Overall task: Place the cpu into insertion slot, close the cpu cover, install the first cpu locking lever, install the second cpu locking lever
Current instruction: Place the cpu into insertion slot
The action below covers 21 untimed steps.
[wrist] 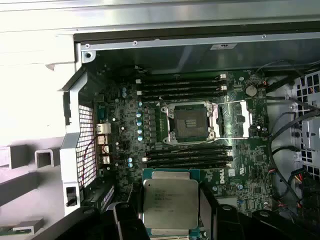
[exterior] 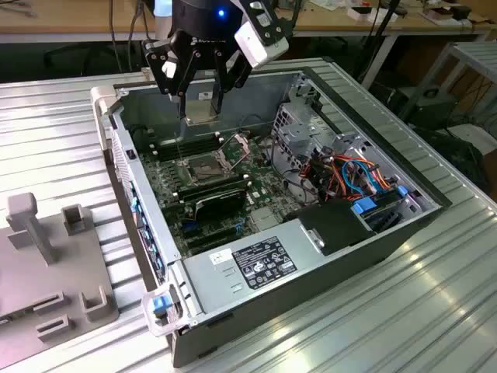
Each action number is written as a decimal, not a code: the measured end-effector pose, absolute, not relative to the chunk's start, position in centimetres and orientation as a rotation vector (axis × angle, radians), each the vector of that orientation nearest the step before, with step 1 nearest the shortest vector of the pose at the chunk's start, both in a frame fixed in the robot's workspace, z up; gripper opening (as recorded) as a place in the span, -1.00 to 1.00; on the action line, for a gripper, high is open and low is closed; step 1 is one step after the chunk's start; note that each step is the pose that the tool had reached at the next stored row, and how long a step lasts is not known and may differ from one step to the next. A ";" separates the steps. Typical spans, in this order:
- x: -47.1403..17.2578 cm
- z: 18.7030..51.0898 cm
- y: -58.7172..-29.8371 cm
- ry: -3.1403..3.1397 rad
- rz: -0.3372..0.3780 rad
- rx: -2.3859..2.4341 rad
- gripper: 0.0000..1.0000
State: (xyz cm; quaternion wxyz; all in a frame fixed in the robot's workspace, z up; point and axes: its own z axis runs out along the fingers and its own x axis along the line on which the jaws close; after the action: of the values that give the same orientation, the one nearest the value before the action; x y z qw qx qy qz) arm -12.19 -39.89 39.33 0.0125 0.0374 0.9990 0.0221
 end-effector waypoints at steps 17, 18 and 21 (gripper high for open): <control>-12.2 39.3 -39.6 3.114 0.069 0.117 0.09; -12.2 39.3 -39.5 3.114 0.069 0.117 0.09; -12.2 39.3 -39.4 3.114 0.069 0.116 0.09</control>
State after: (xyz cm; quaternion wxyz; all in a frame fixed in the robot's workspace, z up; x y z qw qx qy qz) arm -12.18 -39.41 39.33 0.0125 0.0373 0.9990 0.0221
